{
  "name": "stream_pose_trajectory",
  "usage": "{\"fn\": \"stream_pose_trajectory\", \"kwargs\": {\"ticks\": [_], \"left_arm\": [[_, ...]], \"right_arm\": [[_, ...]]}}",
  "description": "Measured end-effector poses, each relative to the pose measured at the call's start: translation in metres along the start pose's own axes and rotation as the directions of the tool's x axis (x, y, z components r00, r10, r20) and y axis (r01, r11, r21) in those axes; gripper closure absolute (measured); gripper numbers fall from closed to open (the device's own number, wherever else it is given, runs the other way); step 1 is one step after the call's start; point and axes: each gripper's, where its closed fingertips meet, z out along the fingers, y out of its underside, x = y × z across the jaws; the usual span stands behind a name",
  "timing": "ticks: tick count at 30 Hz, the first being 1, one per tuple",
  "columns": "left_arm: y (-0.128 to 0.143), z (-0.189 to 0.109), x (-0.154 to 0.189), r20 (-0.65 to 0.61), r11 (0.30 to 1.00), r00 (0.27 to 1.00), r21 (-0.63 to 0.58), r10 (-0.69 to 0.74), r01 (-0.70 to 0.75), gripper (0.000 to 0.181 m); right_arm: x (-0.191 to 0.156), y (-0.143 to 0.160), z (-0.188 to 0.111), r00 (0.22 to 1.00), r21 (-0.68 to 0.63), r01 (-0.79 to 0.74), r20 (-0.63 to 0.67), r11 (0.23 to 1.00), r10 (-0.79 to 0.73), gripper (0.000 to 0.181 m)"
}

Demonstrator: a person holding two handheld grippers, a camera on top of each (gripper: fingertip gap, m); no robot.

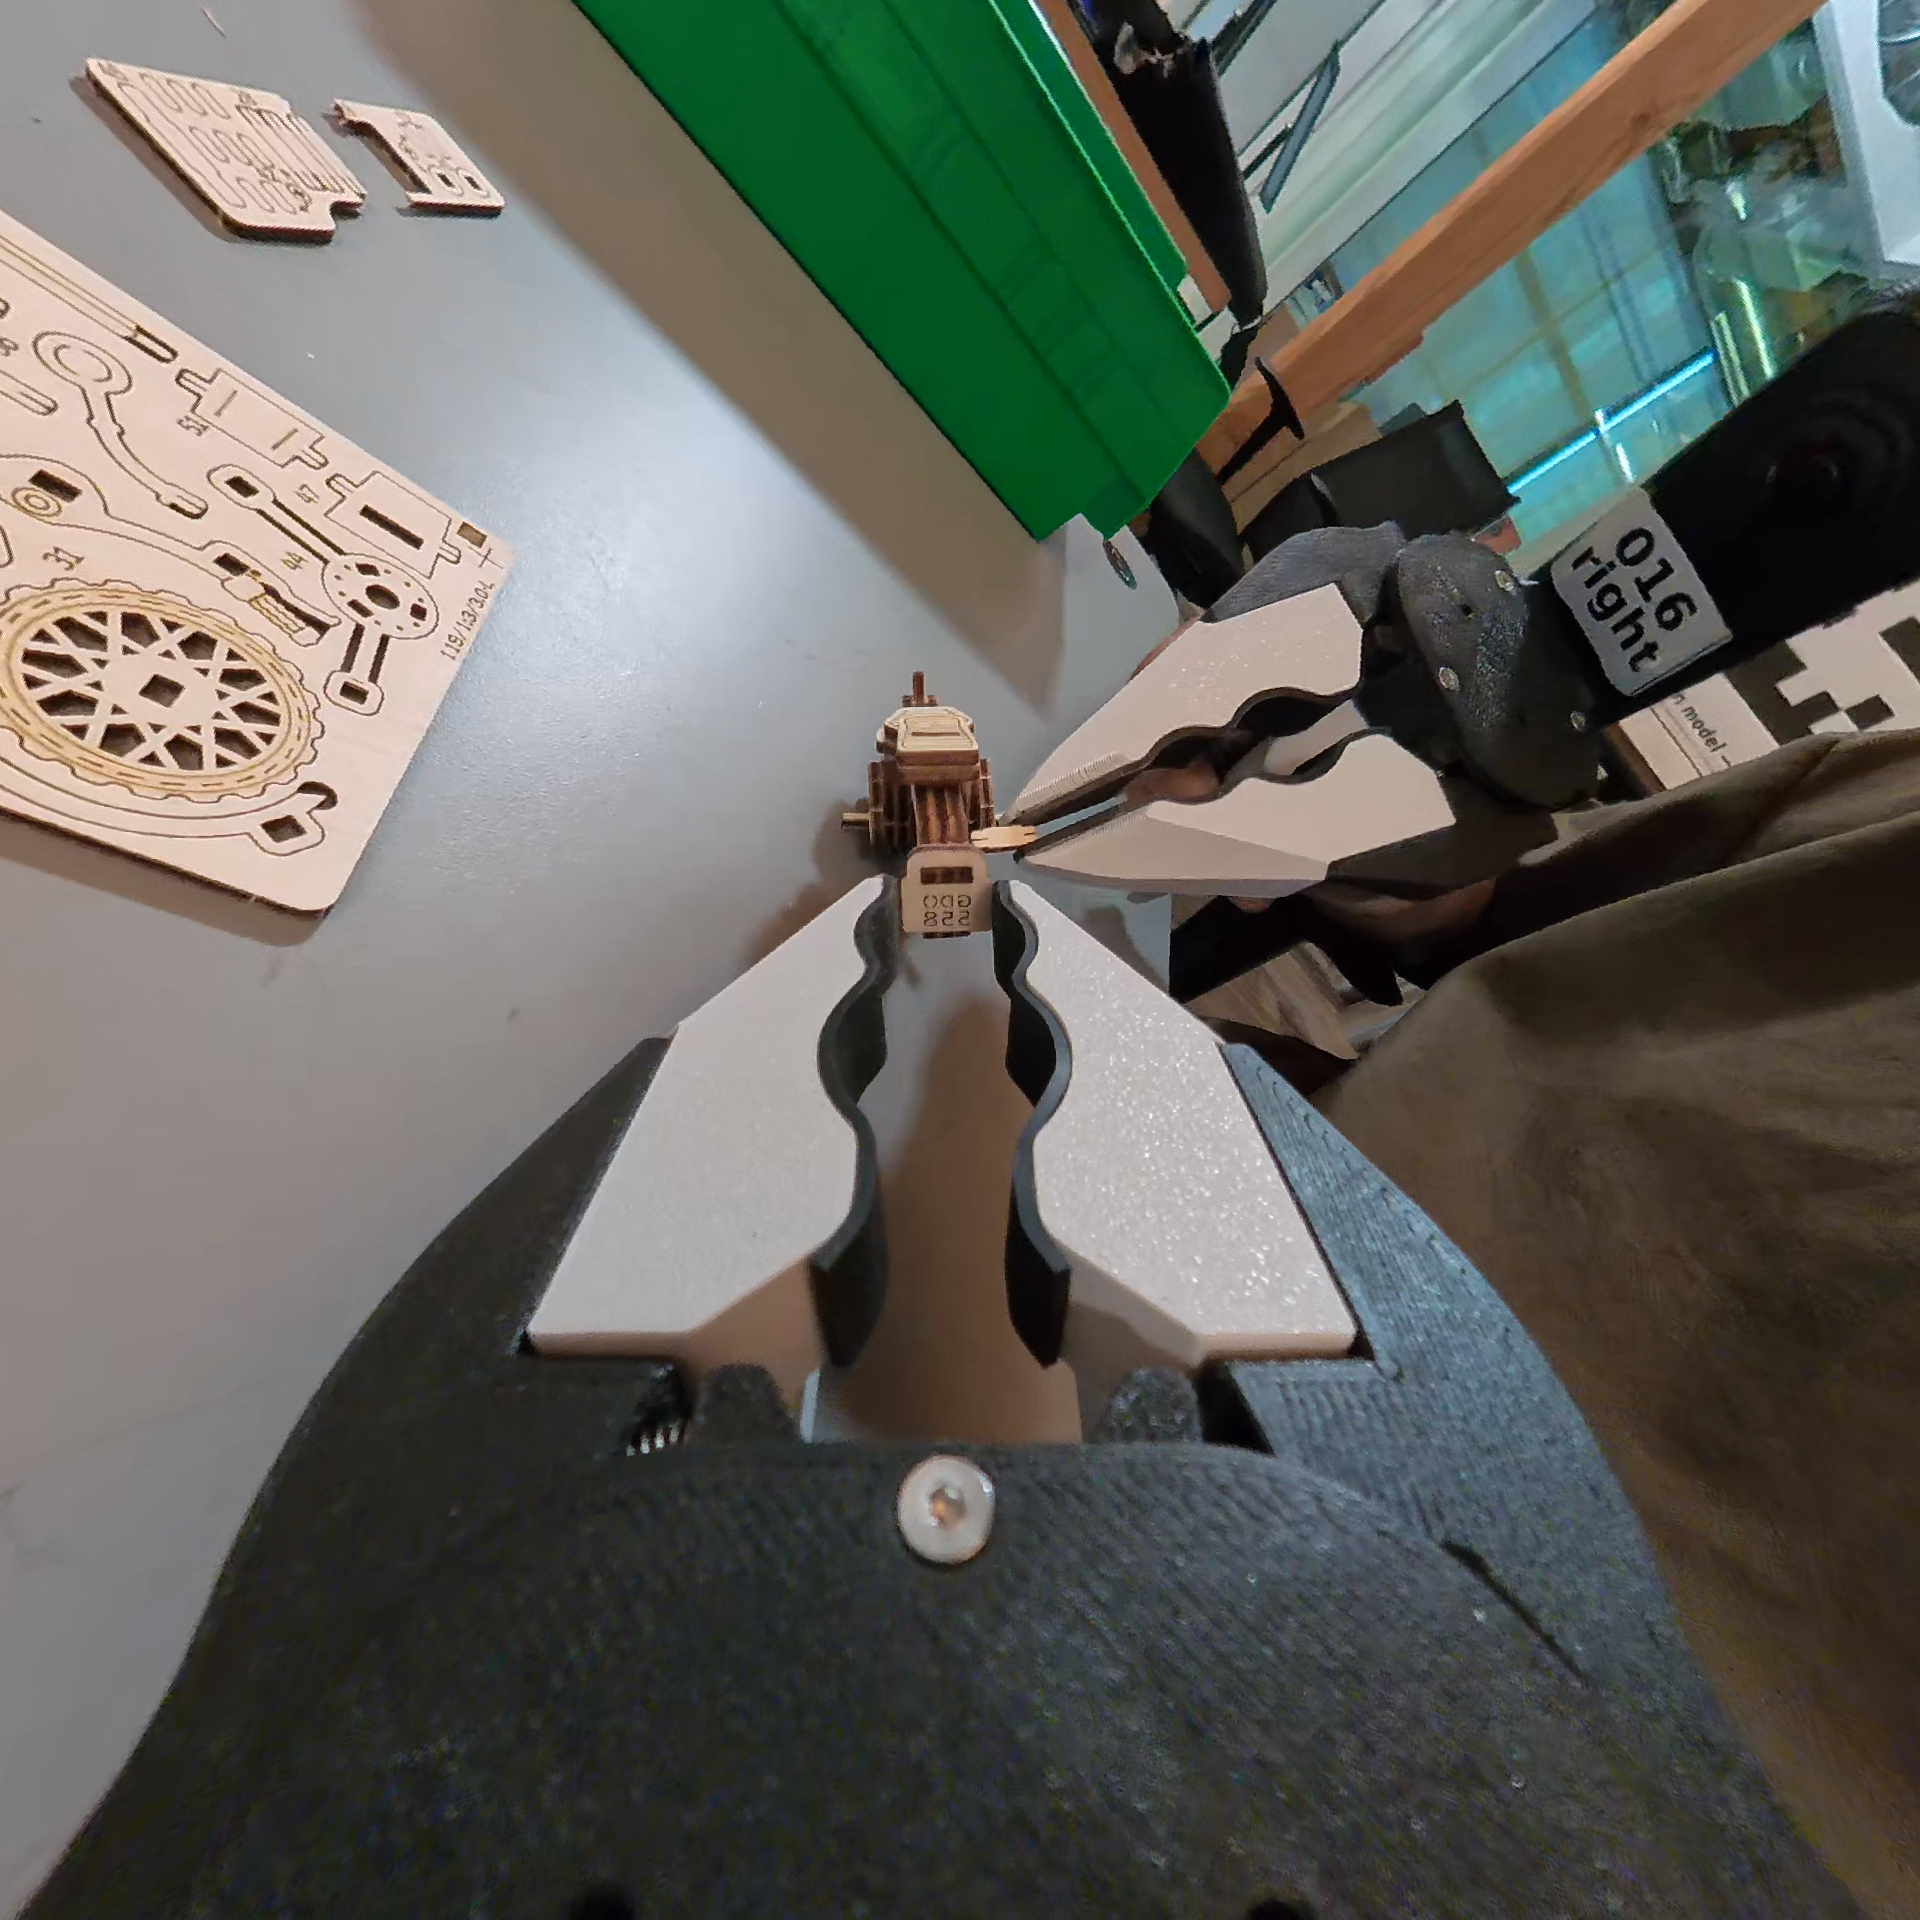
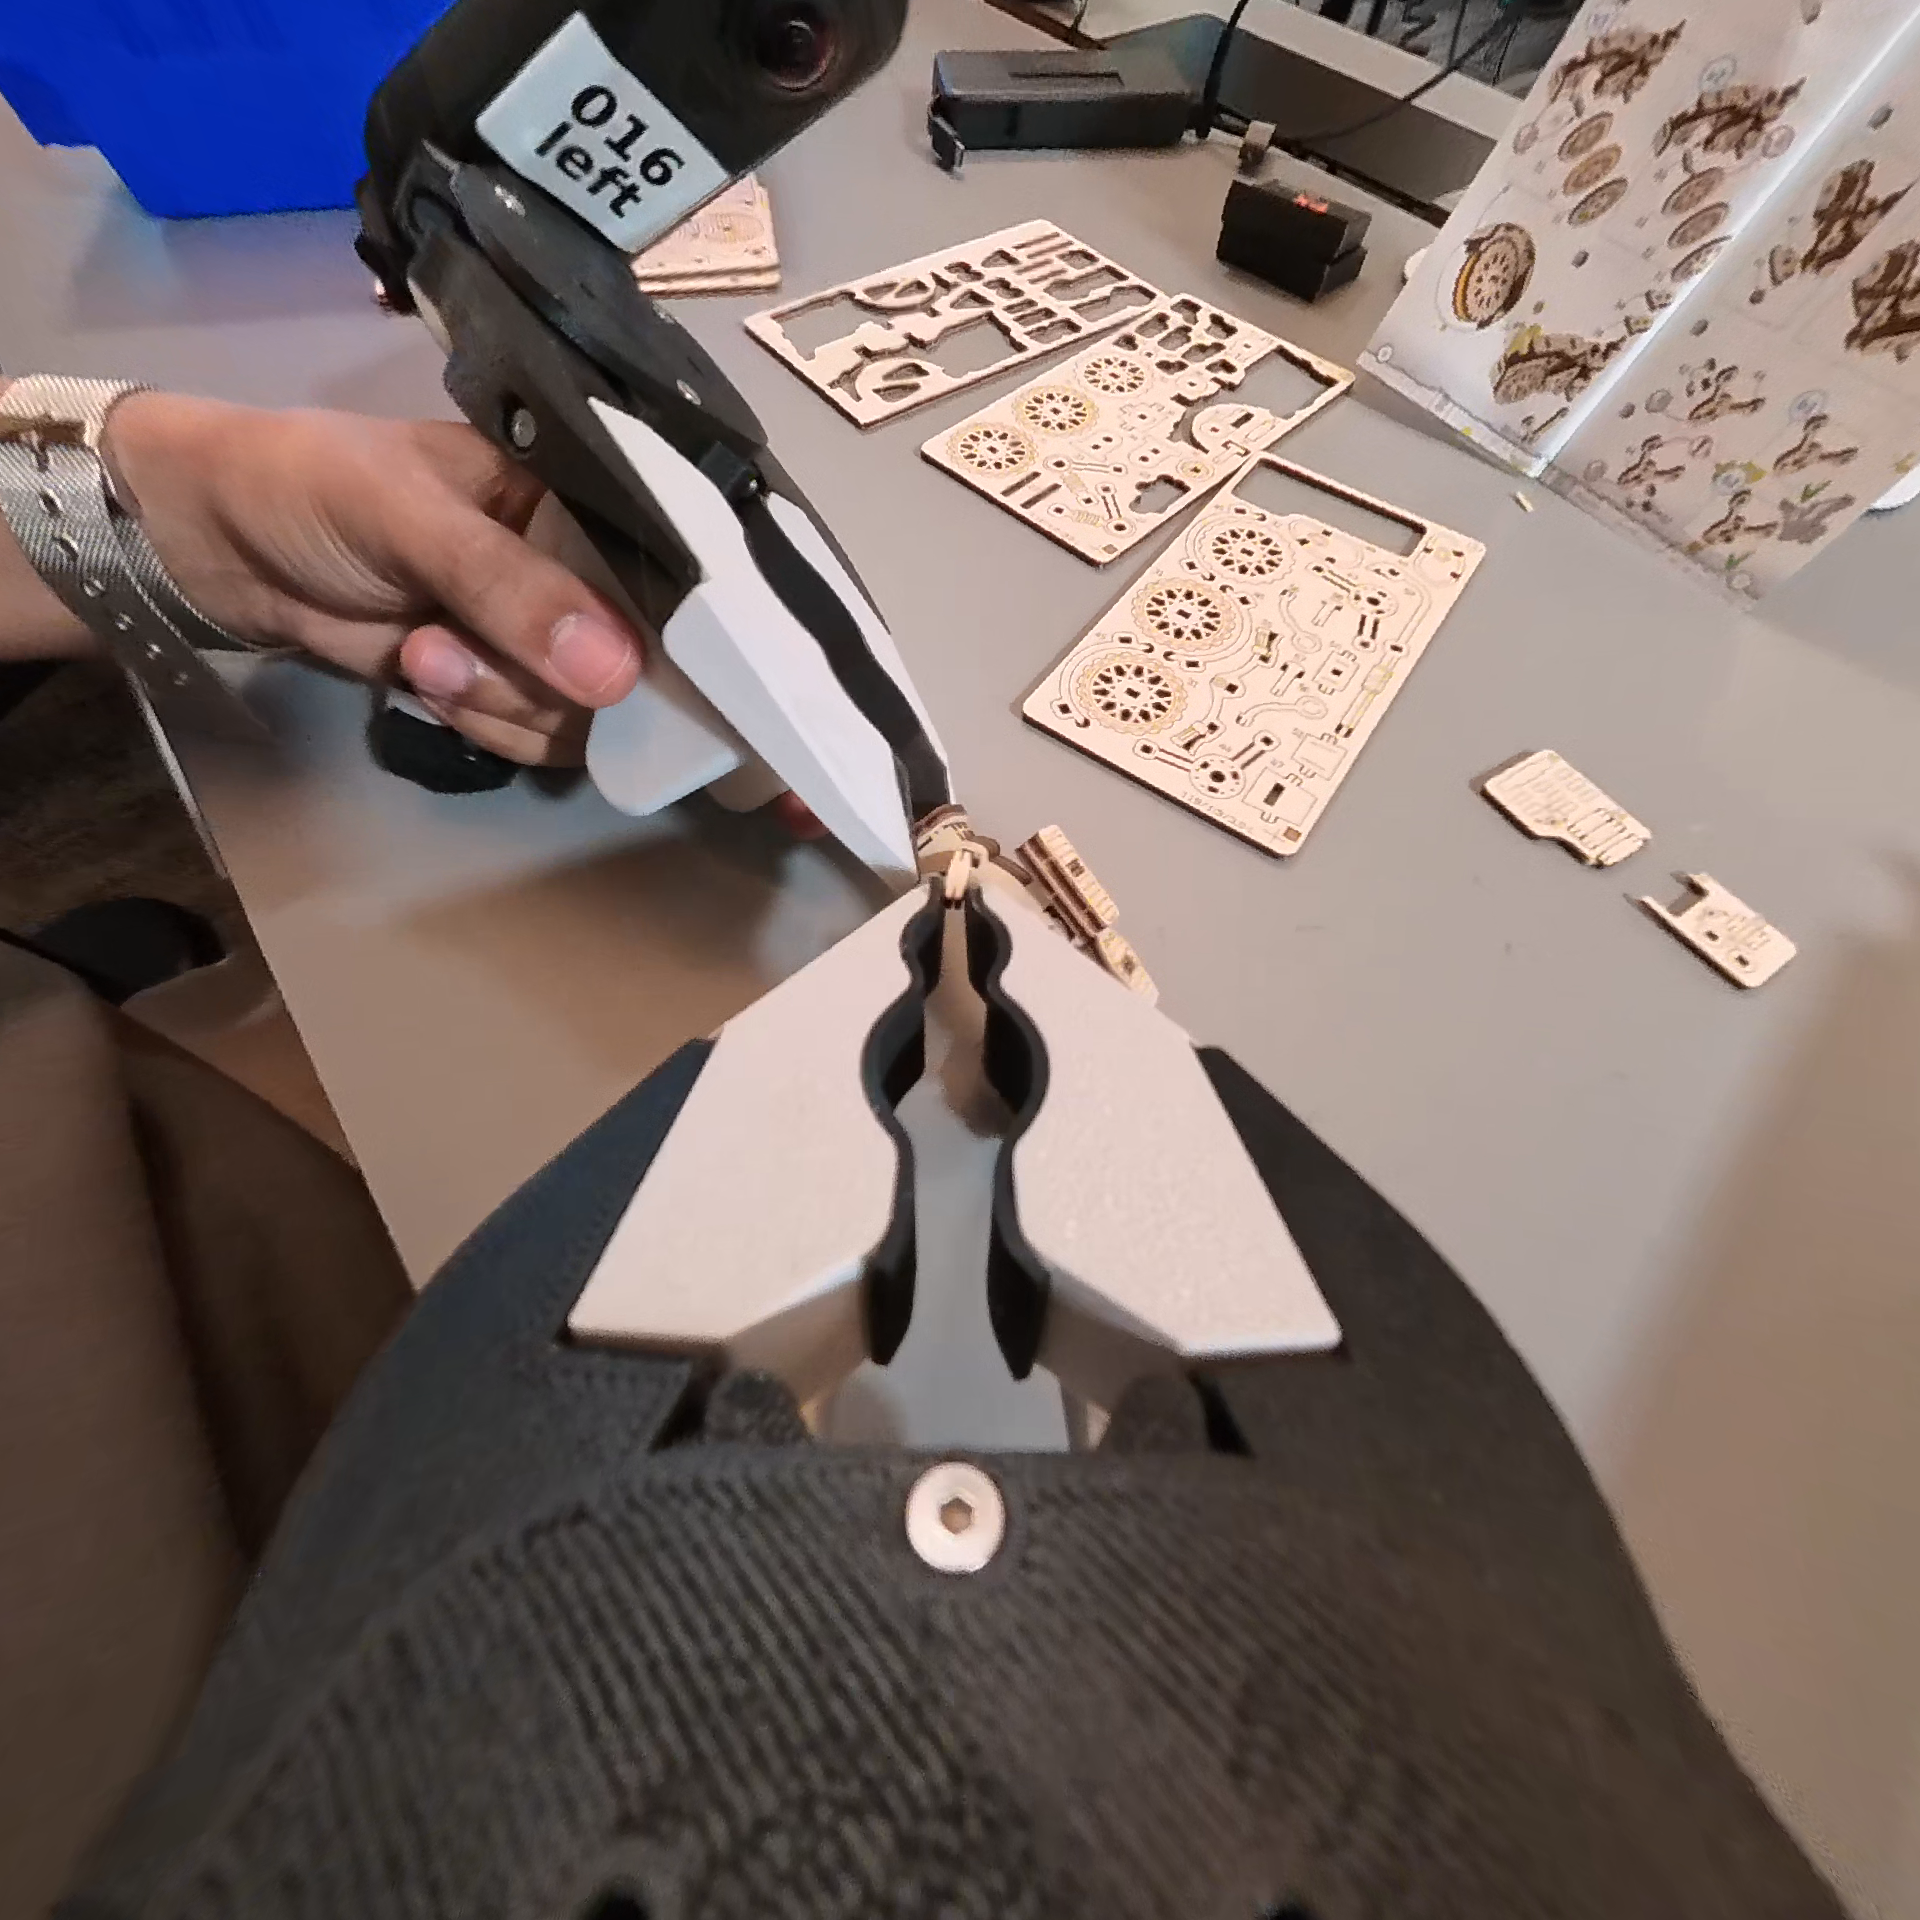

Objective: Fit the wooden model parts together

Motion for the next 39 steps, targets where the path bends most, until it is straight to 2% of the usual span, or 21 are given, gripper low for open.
{"fn": "stream_pose_trajectory", "kwargs": {"ticks": [14, 39], "left_arm": [[-0.009, 0.002, 0.011, 0.006, 0.993, 0.995, 0.068, 0.098, -0.098, 0.167], [-0.011, 0.005, 0.022, 0.085, 0.952, 0.953, 0.078, 0.291, -0.297, 0.167]], "right_arm": [[0.003, 0.002, -0.008, 0.955, -0.029, -0.275, 0.107, 0.961, 0.277, 0.18], [-0.003, 0.006, -0.017, 0.935, -0.085, -0.312, 0.148, 0.946, 0.322, 0.18]]}}
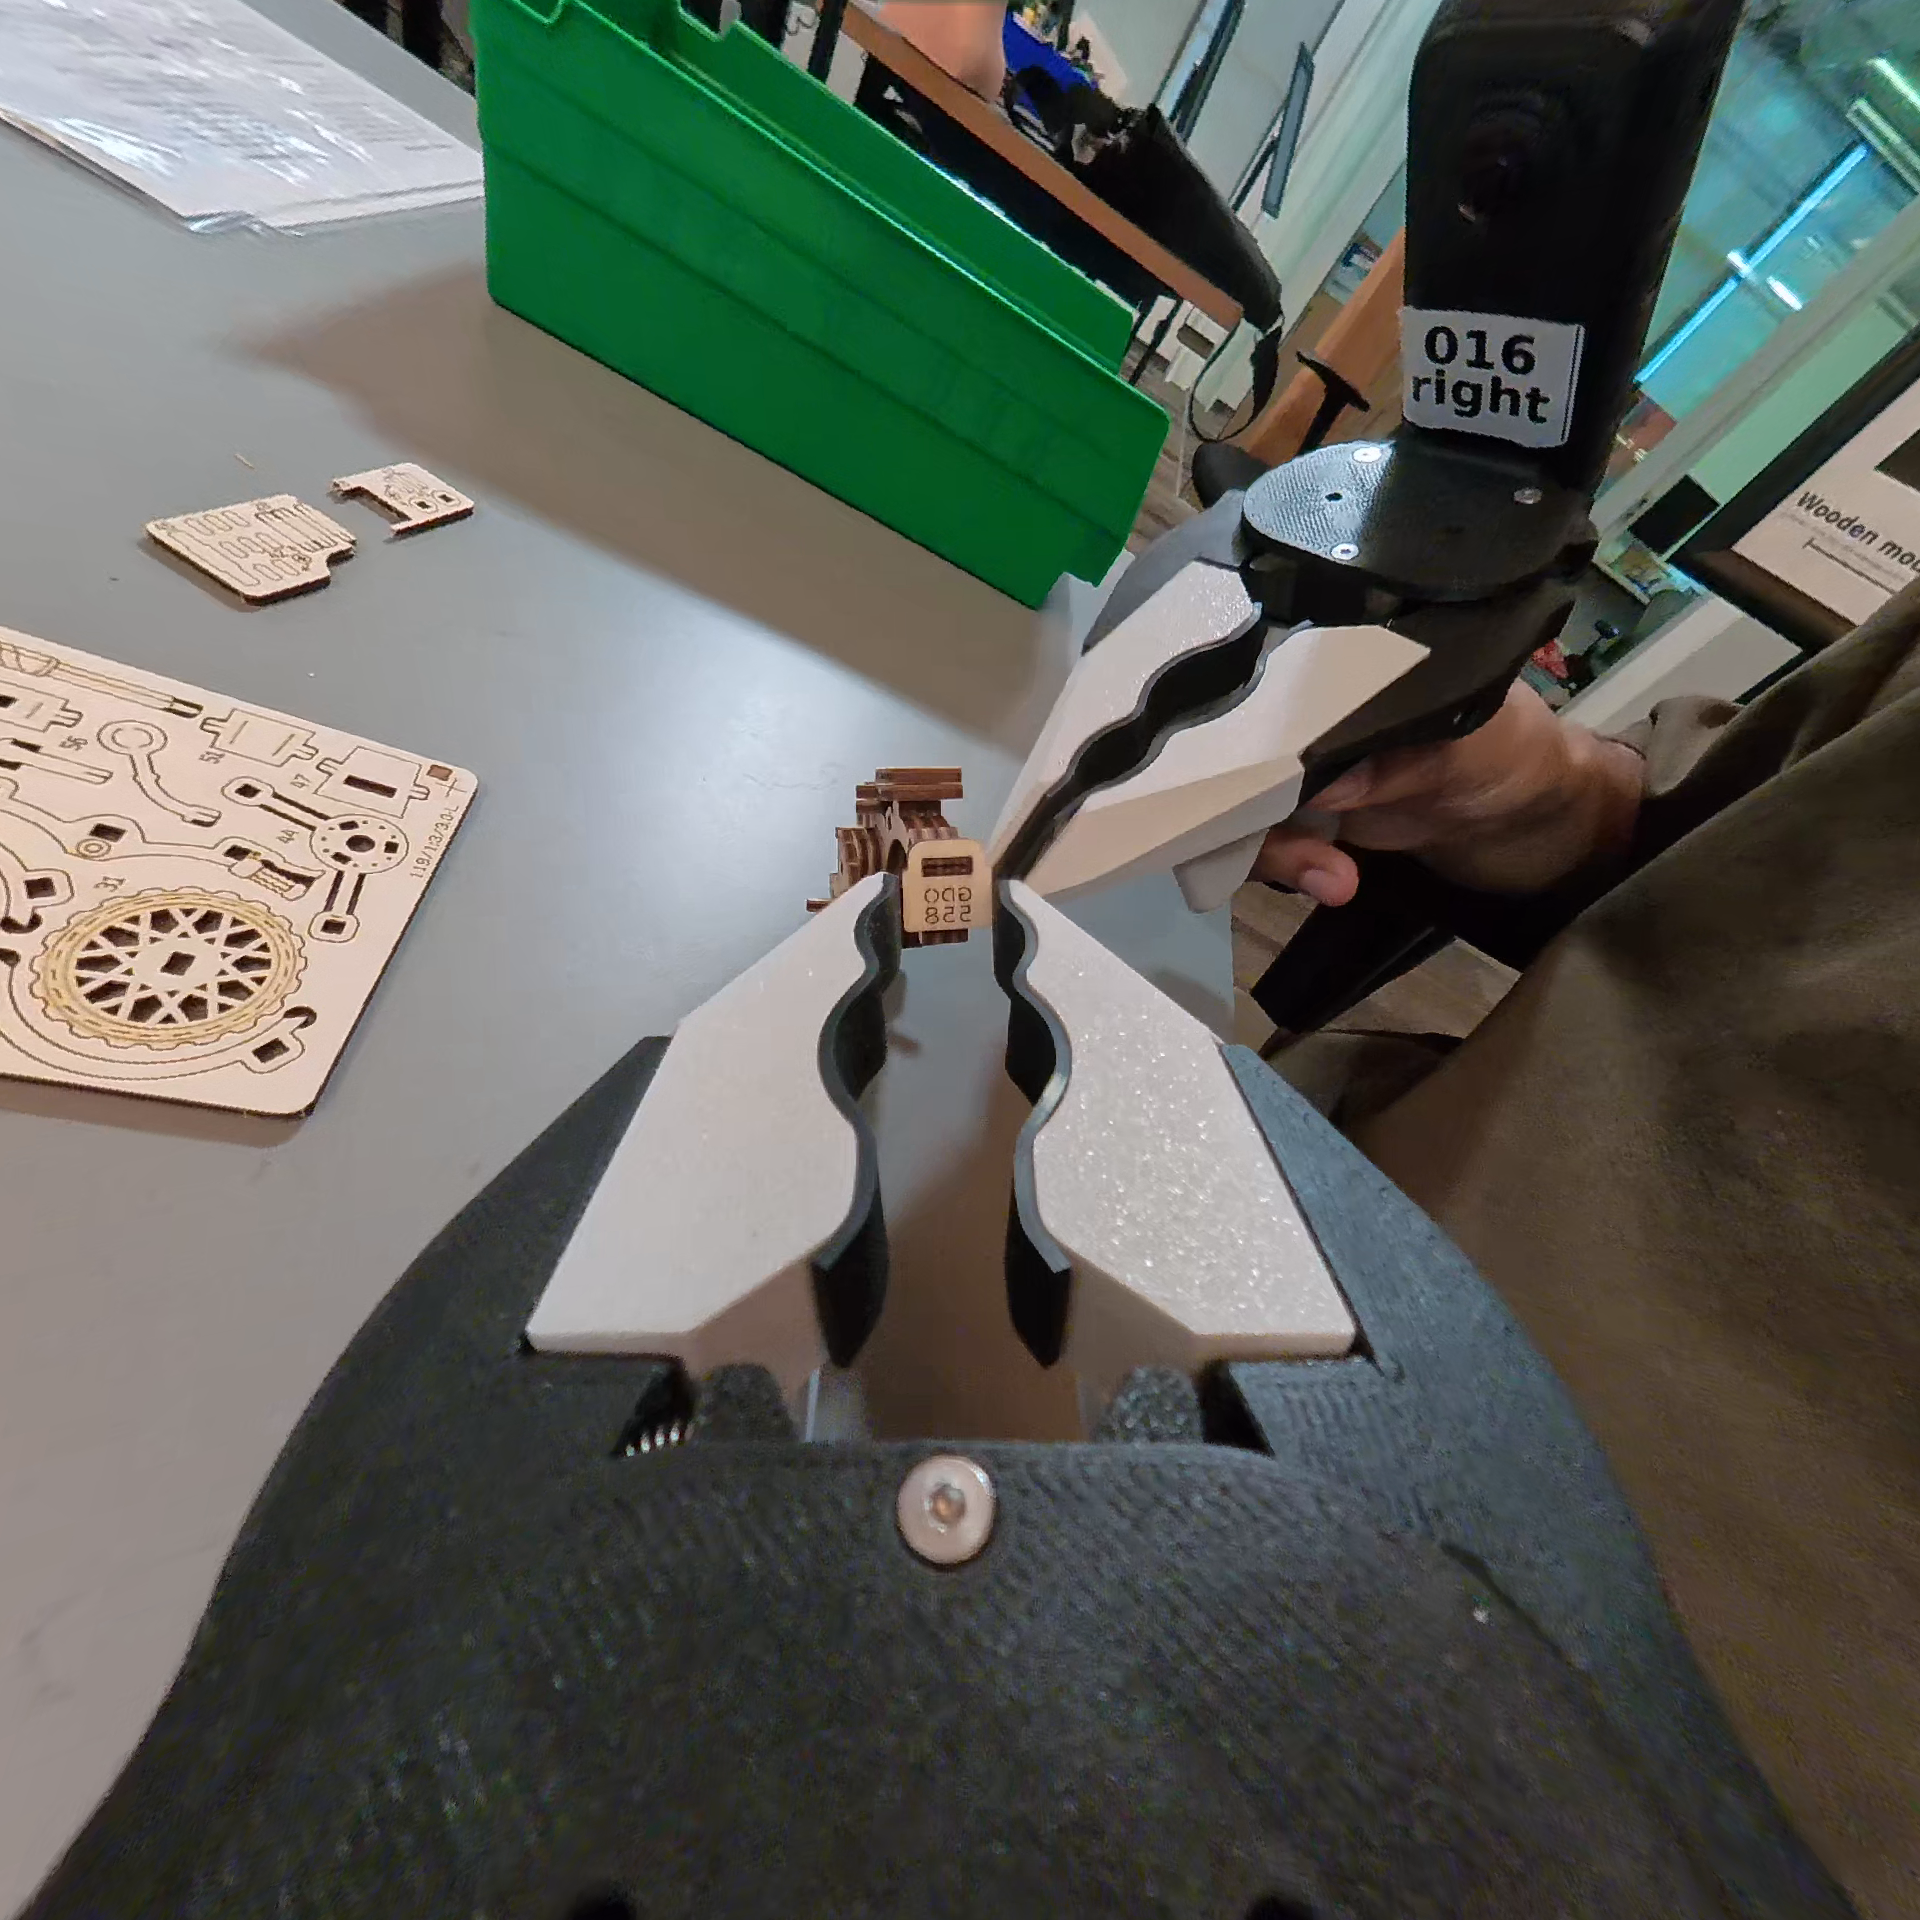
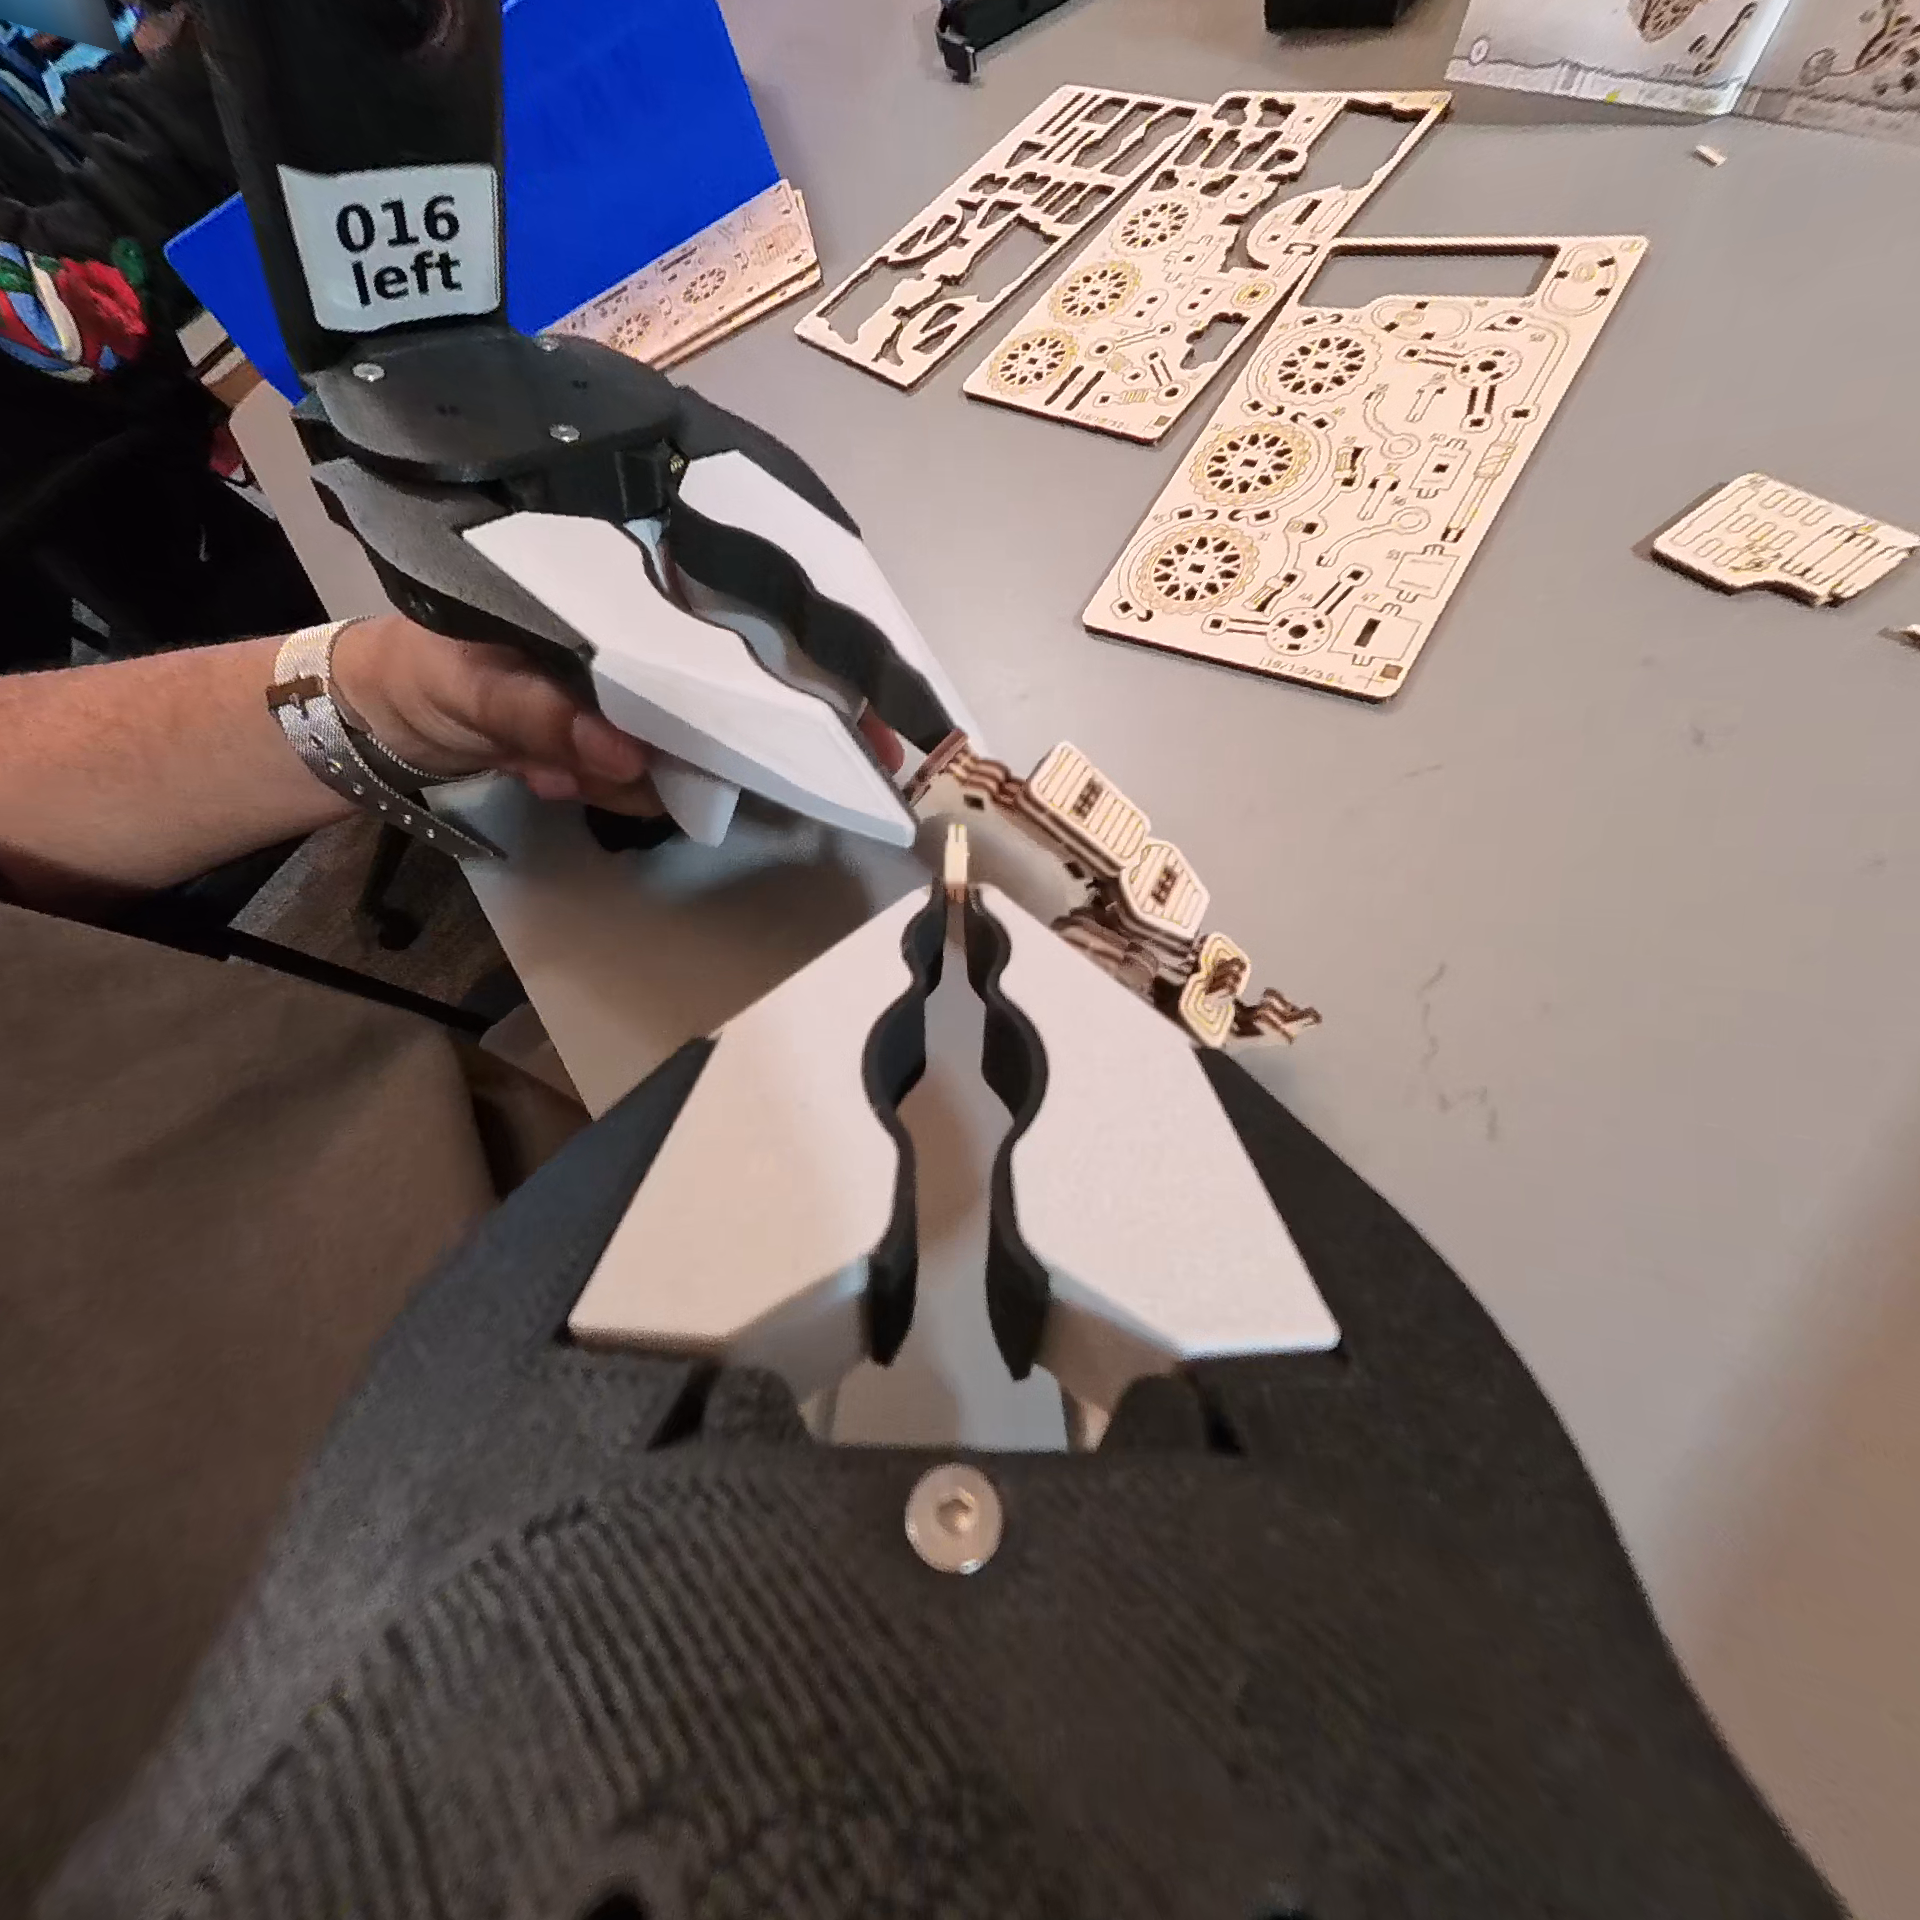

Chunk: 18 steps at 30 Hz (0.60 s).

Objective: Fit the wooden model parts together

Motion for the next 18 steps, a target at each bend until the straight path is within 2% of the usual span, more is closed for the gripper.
{"fn": "stream_pose_trajectory", "kwargs": {"ticks": [5, 9, 13, 18], "left_arm": [[0.001, -0.002, -0.004, 0.02, 1.0, 1.0, -0.009, -0.001, 0.001, 0.167], [0.008, -0.006, -0.008, 0.047, 0.997, 0.998, -0.07, 0.047, -0.044, 0.167], [0.018, -0.008, -0.011, 0.101, 0.974, 0.979, -0.158, 0.177, -0.16, 0.167], [0.031, -0.002, -0.009, 0.122, 0.931, 0.946, -0.256, 0.3, -0.262, 0.167]], "right_arm": [[-0.004, 0.012, 0.004, 0.998, -0.057, 0.059, 0.02, 0.997, -0.058, 0.18], [-0.001, 0.039, 0.011, 0.979, -0.176, 0.202, 0.023, 0.964, -0.201, 0.18], [-0.002, 0.056, 0.014, 0.956, -0.251, 0.293, 0.05, 0.923, -0.29, 0.18], [-0.003, 0.061, 0.015, 0.934, -0.258, 0.354, 0.059, 0.899, -0.351, 0.18]]}}
